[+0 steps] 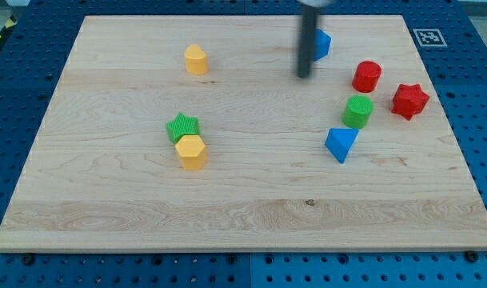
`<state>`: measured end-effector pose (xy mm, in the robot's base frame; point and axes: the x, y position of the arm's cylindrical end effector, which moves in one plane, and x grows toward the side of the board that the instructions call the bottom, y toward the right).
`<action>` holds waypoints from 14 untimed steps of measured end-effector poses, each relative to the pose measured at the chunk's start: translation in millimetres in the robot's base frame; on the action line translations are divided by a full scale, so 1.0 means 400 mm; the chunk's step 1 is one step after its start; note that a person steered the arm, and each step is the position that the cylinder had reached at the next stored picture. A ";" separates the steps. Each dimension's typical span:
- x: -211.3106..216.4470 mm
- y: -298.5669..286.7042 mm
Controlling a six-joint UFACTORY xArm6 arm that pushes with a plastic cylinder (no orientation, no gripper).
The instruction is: Push the green star to the bottom of the red circle
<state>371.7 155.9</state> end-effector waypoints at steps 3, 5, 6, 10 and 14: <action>0.389 0.215; 0.333 -0.226; 0.312 -0.423; 0.214 -0.517; 0.494 -0.308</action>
<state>569.4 32.8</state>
